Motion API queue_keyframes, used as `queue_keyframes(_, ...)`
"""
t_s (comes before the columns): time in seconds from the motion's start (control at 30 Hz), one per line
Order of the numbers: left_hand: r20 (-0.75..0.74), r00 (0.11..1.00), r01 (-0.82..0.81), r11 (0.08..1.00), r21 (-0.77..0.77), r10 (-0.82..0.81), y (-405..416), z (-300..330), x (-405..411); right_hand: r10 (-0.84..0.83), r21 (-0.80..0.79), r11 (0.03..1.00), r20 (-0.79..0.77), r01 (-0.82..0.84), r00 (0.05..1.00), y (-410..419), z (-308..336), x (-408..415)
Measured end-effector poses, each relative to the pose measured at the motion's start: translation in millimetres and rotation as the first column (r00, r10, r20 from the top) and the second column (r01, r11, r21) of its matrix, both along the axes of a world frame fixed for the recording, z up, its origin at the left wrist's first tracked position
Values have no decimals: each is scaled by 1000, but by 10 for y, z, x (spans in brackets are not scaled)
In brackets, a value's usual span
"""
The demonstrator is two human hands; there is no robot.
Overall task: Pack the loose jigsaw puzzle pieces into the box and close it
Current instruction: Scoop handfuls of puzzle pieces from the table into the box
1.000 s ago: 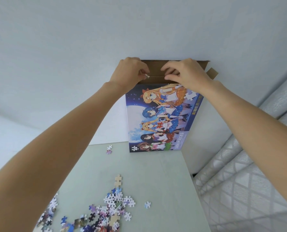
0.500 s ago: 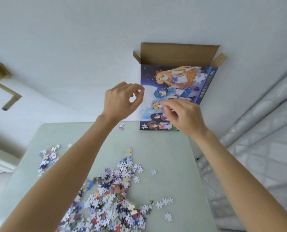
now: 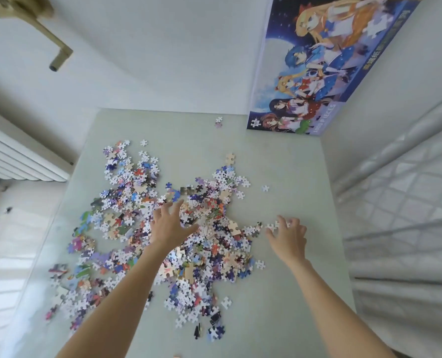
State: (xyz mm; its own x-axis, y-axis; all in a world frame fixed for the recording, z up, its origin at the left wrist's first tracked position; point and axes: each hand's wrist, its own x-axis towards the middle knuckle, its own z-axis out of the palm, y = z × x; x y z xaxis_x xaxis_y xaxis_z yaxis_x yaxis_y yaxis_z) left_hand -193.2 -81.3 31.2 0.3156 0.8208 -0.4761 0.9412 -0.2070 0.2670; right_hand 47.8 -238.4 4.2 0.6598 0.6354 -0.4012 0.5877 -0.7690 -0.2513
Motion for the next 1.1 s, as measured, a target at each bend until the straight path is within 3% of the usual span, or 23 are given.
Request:
queue_keyframes(0.13, -86, 996, -1, 994, -113, -9, -256, -172, -209, 102, 105, 991, -134, -88, 986, 88, -41, -613)
queue_keyframes(0.27, 52, 991, 126, 983, -136, -120, -501, -194, -224, 328, 136, 944, -273, -301, 904, 290, 38, -1117)
queue_keyframes(0.43, -81, 987, 136, 990, -48, -140, -633, -218, -439, 498, 218, 852, -57, -476, 865, 639, 196, -1031)
queue_keyframes(0.5, -87, 994, 65, 996, -64, -70, -653, -243, -487, 559, 110, 826, -30, -553, 828, 850, 204, -911)
queue_keyframes(0.67, -12, 1000, 14, 994, -106, -15, -637, -303, -484, 663, -152, 707, -196, -691, 722, 1178, 97, -898)
queue_keyframes(0.77, 41, 999, 27, 994, -107, -23, -659, -279, -428, 752, -222, 607, -153, -763, 642, 1147, 85, -1022)
queue_keyframes(1.1, 241, 968, -31, 988, -153, 68, -666, -334, -453, 756, -54, 645, -102, -762, 647, 820, 115, -1213)
